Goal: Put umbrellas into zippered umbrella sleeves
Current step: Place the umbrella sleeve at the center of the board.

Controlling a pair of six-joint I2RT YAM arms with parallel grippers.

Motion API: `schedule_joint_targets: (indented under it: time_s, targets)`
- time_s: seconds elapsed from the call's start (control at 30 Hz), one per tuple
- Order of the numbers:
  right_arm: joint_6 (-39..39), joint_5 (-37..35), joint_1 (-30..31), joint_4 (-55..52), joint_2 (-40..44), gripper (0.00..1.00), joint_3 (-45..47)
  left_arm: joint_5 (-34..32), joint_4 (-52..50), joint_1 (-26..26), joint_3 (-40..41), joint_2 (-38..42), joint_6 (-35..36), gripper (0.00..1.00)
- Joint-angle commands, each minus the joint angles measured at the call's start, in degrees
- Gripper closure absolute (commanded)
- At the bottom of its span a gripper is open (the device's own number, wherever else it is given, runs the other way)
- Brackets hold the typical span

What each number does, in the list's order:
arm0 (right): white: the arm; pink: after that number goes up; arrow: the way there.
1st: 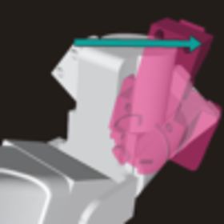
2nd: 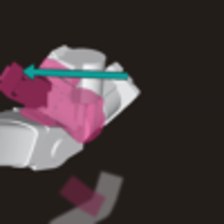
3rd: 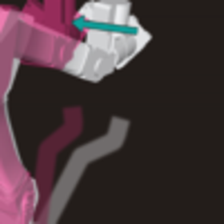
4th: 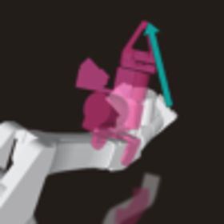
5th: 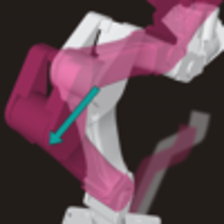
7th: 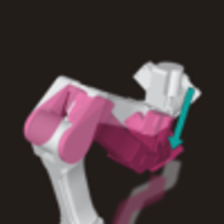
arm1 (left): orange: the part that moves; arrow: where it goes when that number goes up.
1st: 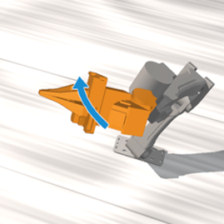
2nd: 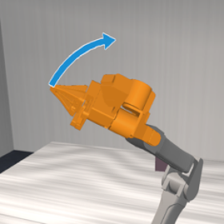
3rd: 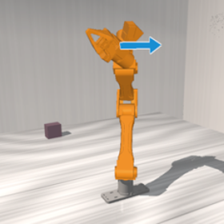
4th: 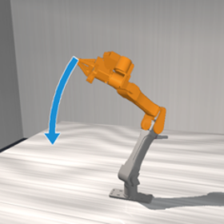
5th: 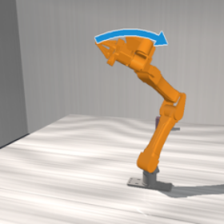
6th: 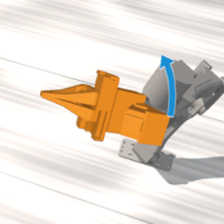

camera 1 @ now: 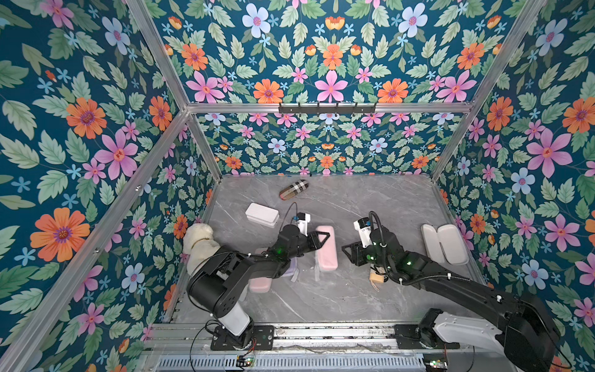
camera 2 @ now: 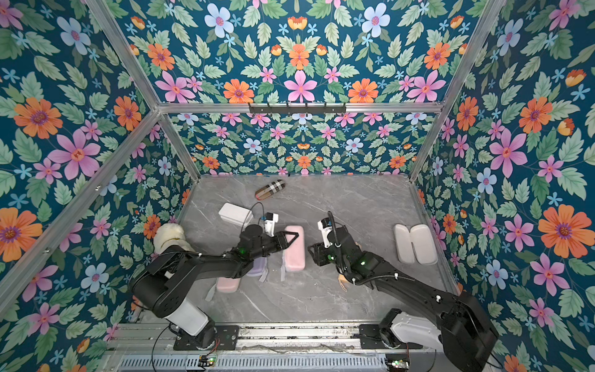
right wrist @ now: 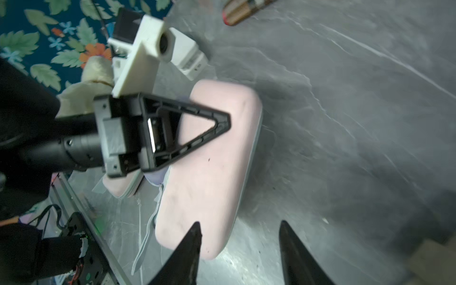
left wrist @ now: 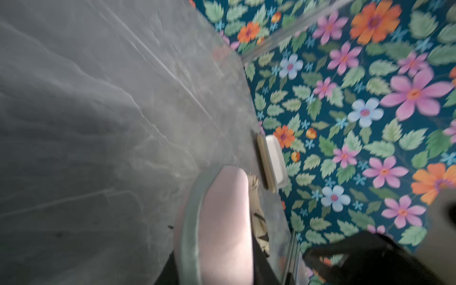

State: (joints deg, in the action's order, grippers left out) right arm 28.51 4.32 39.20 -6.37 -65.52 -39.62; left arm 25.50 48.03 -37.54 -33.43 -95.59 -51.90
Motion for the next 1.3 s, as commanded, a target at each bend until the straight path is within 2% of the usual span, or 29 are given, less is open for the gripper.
schedule_joint_targets:
  time_s: [0.0,0.2,0.3,0.37,0.4,0.57,0.77,0.87,1.03,1.2,1.27]
  targets:
    - [6.58,1.70,-3.42,-12.88,-0.92,0.50,-1.60,-2.32,-1.59,-0.52,-1.27,-2.41,3.68,0.96]
    - [7.19,-0.17,-9.34,-22.31,-2.99,0.47,-3.99,-7.49,-18.69,-0.22,-5.78,-5.04,14.16,0.88]
    - [6.41,-2.20,-14.02,-27.21,-2.61,0.42,-5.48,-8.82,-25.83,0.90,-6.42,-4.51,18.06,0.77]
    - [6.23,-4.68,-17.42,-30.97,-2.80,0.31,-6.80,-8.89,-29.94,1.82,-7.38,-3.95,19.51,0.64]
    - [5.97,-4.92,-19.19,-32.09,-2.98,0.25,-7.35,-8.64,-31.64,1.94,-8.15,-3.80,20.29,0.61]
    - [5.20,-10.55,-28.30,-34.24,-4.76,0.18,-10.54,-11.37,-41.86,2.18,-12.57,-1.64,23.76,0.45]
    - [2.21,-18.97,-39.39,-34.11,-14.75,0.18,-17.30,-13.28,-47.96,3.07,-15.89,0.54,25.88,0.36]
    - [0.05,-24.45,-41.38,-35.19,-20.80,0.17,-21.68,-13.28,-49.63,3.79,-16.87,1.35,27.39,0.35]
    - [-2.40,-25.55,-43.88,-35.38,-30.02,0.18,-26.02,-13.30,-52.69,3.96,-19.52,1.79,30.45,0.33]
    - [-5.14,-27.07,-44.05,-35.97,-39.25,0.25,-29.73,-9.67,-51.04,3.96,-19.36,2.23,29.38,0.33]
    - [-5.36,-26.93,-44.04,-36.12,-41.71,0.35,-30.46,-10.09,-51.51,3.96,-19.13,2.29,29.15,0.33]
